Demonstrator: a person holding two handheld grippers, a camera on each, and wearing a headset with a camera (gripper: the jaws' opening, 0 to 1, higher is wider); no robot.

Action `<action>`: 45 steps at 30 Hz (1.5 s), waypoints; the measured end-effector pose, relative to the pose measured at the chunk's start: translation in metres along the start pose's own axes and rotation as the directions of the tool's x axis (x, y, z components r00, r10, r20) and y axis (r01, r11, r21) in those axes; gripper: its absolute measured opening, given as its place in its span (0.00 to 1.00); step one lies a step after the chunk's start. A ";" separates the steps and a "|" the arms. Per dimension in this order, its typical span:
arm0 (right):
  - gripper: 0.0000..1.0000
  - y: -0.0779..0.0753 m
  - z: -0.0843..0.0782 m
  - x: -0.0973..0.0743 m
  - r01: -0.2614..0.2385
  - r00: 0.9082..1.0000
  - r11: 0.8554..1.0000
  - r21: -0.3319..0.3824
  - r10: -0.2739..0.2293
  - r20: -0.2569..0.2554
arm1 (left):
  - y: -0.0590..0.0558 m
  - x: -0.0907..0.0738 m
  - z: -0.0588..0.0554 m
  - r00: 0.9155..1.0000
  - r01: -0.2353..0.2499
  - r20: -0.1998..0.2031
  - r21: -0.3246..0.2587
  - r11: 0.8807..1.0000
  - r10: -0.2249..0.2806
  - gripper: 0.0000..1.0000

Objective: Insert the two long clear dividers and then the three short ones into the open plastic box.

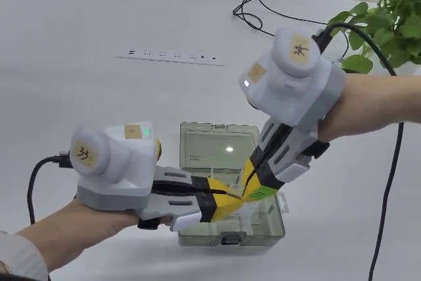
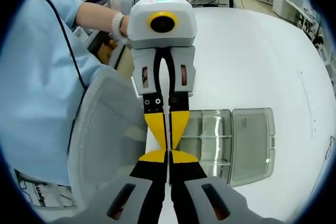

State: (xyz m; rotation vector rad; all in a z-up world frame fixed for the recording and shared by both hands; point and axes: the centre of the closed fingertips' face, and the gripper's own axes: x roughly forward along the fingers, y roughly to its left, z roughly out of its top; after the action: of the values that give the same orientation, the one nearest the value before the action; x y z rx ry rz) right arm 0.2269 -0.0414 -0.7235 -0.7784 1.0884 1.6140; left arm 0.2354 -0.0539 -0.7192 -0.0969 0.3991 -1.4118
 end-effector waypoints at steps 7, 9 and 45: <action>0.02 -0.010 -0.012 -0.002 0.025 0.999 1.000 0.006 -0.025 -0.030 | 0.008 -0.006 -0.008 0.998 -0.045 -0.032 0.014 0.999 0.046 0.16; 0.02 -0.014 -0.019 -0.003 0.041 0.998 0.999 0.010 -0.041 -0.044 | 0.011 -0.009 -0.010 0.997 -0.064 -0.039 0.022 0.998 0.065 0.23; 0.02 -0.053 -0.071 0.004 0.168 0.964 0.986 0.009 -0.162 -0.211 | 0.048 -0.051 -0.038 0.954 -0.274 -0.110 0.063 0.960 0.279 1.00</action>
State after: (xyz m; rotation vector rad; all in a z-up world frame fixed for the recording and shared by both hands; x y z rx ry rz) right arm 0.2749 -0.1005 -0.7697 -1.0126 1.1588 1.3973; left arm 0.2624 0.0098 -0.7581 0.0796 0.4576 -1.1516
